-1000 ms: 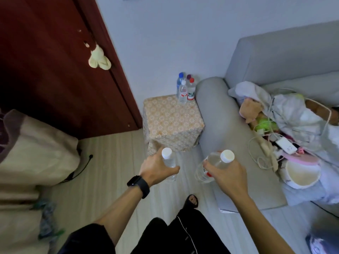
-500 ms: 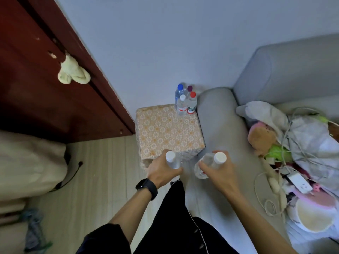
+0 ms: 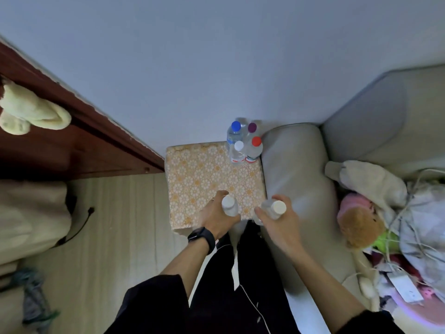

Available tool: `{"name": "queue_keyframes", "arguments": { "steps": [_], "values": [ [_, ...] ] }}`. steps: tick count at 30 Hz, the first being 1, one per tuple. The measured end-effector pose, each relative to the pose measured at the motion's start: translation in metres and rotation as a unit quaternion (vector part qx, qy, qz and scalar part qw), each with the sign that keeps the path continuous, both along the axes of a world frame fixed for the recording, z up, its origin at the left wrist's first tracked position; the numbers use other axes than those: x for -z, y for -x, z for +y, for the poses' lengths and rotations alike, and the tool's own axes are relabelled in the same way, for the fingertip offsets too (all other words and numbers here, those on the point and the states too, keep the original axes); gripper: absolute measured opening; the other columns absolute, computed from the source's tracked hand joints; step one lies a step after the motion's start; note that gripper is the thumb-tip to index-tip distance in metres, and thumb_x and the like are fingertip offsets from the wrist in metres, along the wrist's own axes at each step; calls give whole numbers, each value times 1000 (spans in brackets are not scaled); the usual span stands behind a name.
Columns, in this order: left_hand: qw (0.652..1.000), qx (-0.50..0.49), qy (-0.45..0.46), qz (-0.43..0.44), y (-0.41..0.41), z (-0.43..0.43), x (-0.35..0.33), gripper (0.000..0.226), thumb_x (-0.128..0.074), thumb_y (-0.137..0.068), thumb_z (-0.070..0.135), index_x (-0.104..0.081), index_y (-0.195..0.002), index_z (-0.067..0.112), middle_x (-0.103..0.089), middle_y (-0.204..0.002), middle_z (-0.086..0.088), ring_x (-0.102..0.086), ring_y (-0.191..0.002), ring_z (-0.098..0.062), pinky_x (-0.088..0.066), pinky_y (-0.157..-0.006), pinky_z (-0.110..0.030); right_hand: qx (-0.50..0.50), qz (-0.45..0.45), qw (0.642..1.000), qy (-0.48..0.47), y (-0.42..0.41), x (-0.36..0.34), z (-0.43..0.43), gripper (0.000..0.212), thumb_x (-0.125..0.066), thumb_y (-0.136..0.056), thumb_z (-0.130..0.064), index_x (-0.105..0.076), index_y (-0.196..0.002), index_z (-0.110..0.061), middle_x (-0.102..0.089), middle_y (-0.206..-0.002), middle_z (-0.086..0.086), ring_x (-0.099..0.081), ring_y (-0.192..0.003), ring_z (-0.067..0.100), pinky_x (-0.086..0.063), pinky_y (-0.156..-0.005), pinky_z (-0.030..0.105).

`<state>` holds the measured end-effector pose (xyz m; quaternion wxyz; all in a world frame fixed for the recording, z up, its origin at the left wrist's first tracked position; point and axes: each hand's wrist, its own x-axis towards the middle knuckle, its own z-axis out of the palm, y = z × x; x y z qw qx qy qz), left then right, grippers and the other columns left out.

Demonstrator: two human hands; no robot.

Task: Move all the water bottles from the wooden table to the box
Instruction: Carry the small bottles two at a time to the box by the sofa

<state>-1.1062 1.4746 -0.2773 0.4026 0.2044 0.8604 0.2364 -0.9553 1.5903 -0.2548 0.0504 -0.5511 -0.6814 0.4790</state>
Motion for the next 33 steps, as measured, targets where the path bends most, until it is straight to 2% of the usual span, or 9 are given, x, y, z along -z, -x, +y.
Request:
{"name": "queue_keyframes", "arguments": {
  "steps": [3, 7, 13, 18, 22, 25, 29, 31, 33],
  "values": [
    [999, -27, 19, -13, 5, 20, 26, 76, -78, -69, 44, -41, -135, 34, -65, -104, 7, -59, -83, -15, -38, -55, -19, -16, -14, 999, 27, 18, 33, 21, 52, -71, -67, -63, -42, -107, -47, -61, -97, -20, -59, -91, 12, -42, -74, 24],
    [998, -58, 22, -27, 4, 38, 56, 70, -80, -68, 43, -44, -128, 36, -65, -110, 7, -64, -91, -20, -57, -72, -37, -20, -16, 999, 35, 36, 68, 38, 55, -73, -68, -61, -43, -112, -47, -62, -101, -21, -59, -90, 6, -42, -75, 20],
    [996, -83, 12, -39, 6, 53, 89, 71, -79, -67, 46, -35, -123, 49, -61, -117, 11, -61, -93, -17, -46, -70, -30, 0, -16, 999, 51, 47, 110, 47, 56, -83, -72, -50, -45, -113, -51, -63, -107, -23, -61, -96, 3, -48, -82, 23],
    [995, -96, 13, -32, 9, 50, 113, 74, -83, -70, 39, -37, -128, 46, -62, -121, 6, -62, -102, -21, -53, -78, -36, 9, -22, 998, 59, 42, 135, 46, 61, -86, -69, -52, -47, -117, -49, -62, -107, -24, -57, -99, -9, -45, -79, 16],
    [993, -117, 9, -26, 5, 46, 116, 80, -87, -66, 47, -36, -127, 48, -60, -120, 11, -60, -104, -18, -53, -82, -36, 12, -29, 997, 67, 44, 142, 46, 68, -86, -67, -54, -47, -122, -49, -61, -111, -25, -51, -103, -19, -46, -84, 17],
    [992, -118, 3, -41, 5, 44, 114, 90, -90, -62, 50, -35, -133, 45, -56, -126, 10, -59, -111, -21, -52, -86, -39, 3, -26, 997, 77, 47, 142, 48, 69, -86, -67, -53, -45, -123, -52, -59, -116, -24, -56, -107, -6, -51, -93, 27],
    [993, -110, -5, -45, 8, 44, 110, 107, -91, -64, 42, -21, -145, 52, -52, -139, 1, -55, -116, -24, -52, -88, -44, -19, -38, 997, 67, 43, 140, 48, 91, -83, -64, -61, -36, -140, -43, -53, -136, -18, -54, -122, 8, -48, -101, 32],
    [993, -112, 16, -43, 9, 43, 111, 100, -88, -68, 40, -24, -144, 50, -59, -130, -1, -60, -112, -28, -54, -88, -46, -19, -41, 997, 60, 38, 140, 47, 92, -80, -64, -65, -34, -140, -41, -53, -133, -21, -54, -120, 7, -47, -99, 30],
    [994, -100, 26, -45, 8, 40, 116, 83, -84, -73, 44, -30, -136, 48, -64, -111, 5, -65, -103, -27, -56, -83, -43, -15, -42, 997, 64, 32, 142, 45, 79, -77, -68, -67, -39, -134, -44, -59, -123, -22, -59, -113, 7, -50, -96, 32]
  ]
}}
